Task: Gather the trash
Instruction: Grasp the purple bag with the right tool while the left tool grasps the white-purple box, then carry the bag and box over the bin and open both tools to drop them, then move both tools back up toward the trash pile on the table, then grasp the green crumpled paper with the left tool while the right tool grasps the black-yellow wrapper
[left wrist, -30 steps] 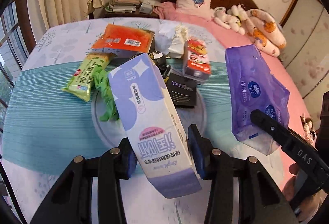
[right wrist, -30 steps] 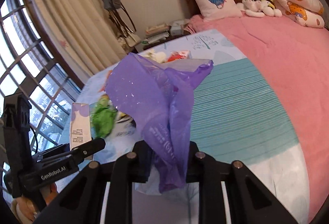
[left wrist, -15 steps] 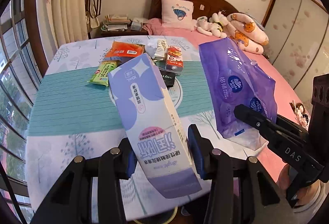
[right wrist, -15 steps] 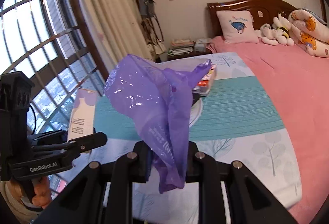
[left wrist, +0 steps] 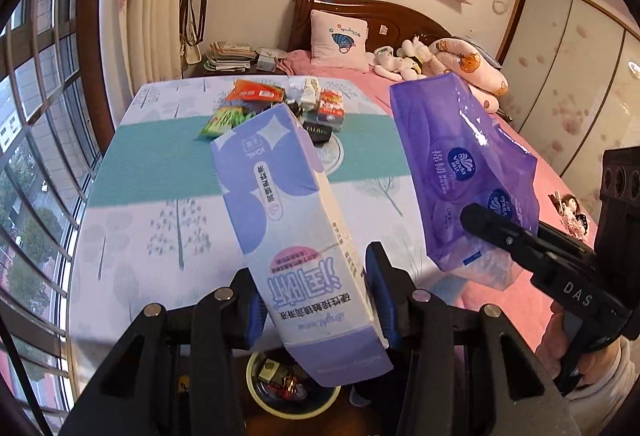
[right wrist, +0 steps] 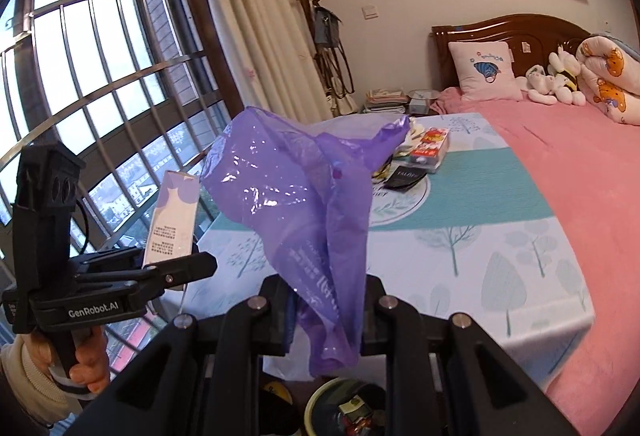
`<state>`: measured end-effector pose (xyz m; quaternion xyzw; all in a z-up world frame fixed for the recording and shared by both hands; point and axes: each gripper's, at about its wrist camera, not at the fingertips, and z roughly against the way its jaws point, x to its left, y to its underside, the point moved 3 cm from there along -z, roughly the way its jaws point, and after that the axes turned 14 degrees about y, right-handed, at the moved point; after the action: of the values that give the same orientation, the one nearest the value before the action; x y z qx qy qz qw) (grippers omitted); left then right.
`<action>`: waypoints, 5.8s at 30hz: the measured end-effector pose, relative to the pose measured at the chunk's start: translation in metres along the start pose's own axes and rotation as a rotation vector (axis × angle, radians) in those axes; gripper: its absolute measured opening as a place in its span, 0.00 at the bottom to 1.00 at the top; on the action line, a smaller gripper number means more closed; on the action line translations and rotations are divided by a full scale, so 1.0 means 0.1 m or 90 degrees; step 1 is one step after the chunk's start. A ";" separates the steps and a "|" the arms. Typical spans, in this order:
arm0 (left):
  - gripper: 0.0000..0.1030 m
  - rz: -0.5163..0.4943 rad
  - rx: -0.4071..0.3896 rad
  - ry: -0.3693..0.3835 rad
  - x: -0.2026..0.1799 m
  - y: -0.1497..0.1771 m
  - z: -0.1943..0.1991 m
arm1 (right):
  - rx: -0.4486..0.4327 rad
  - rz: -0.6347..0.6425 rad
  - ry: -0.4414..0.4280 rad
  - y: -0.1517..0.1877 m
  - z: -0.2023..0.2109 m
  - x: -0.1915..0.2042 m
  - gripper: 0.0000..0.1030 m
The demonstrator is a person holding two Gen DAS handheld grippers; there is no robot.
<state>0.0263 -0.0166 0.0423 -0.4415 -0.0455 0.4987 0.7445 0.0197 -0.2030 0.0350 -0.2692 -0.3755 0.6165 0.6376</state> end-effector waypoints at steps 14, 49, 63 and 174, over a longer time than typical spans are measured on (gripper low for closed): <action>0.42 0.037 0.101 -0.009 0.27 1.11 -0.47 | 0.101 0.056 -0.010 1.03 -0.21 0.30 0.19; 0.42 0.139 0.459 -0.072 1.24 2.90 -2.76 | 0.571 -0.152 0.078 3.40 -2.38 -0.37 0.20; 0.41 0.234 0.474 -0.056 1.58 2.98 -3.08 | 0.597 -0.130 0.097 3.59 -2.80 -0.40 0.23; 0.28 0.178 0.122 -0.088 1.89 -1.63 -3.02 | 0.268 -0.212 -0.017 -1.22 -3.87 -0.41 0.46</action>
<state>0.3882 -0.0715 -0.0966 -0.3353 0.0132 0.6283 0.7019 0.4064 -0.2083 -0.0941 -0.0573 -0.2865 0.5707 0.7674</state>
